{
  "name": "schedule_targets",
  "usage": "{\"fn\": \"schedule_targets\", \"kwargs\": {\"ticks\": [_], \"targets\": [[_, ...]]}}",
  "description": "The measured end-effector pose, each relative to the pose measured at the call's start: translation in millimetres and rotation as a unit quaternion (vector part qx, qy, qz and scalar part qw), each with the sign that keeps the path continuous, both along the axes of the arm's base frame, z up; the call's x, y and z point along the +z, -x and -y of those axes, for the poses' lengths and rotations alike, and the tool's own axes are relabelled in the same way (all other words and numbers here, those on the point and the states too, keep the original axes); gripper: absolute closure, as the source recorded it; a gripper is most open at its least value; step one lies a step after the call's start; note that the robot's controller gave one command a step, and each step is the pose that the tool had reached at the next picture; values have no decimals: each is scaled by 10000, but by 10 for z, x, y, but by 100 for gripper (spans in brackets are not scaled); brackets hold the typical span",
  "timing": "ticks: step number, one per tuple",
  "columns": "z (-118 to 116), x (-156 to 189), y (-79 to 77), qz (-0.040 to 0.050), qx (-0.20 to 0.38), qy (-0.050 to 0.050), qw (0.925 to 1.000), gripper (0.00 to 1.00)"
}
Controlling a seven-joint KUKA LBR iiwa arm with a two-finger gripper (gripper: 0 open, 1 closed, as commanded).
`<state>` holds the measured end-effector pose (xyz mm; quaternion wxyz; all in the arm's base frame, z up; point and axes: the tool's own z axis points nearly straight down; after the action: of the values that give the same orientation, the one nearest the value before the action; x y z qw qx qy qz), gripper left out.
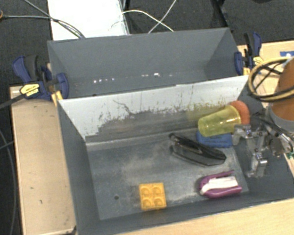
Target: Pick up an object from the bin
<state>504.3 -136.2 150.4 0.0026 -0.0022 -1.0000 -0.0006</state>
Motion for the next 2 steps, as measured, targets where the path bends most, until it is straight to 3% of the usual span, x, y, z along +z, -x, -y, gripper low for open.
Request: {"fn": "schedule_targets", "kwargs": {"ticks": [1, 2], "targets": [[-8, 45, -19, 40, 36, 9, 10000, 0], [-659, -181, -500, 21, 59, -1, 10000, 0]]}}
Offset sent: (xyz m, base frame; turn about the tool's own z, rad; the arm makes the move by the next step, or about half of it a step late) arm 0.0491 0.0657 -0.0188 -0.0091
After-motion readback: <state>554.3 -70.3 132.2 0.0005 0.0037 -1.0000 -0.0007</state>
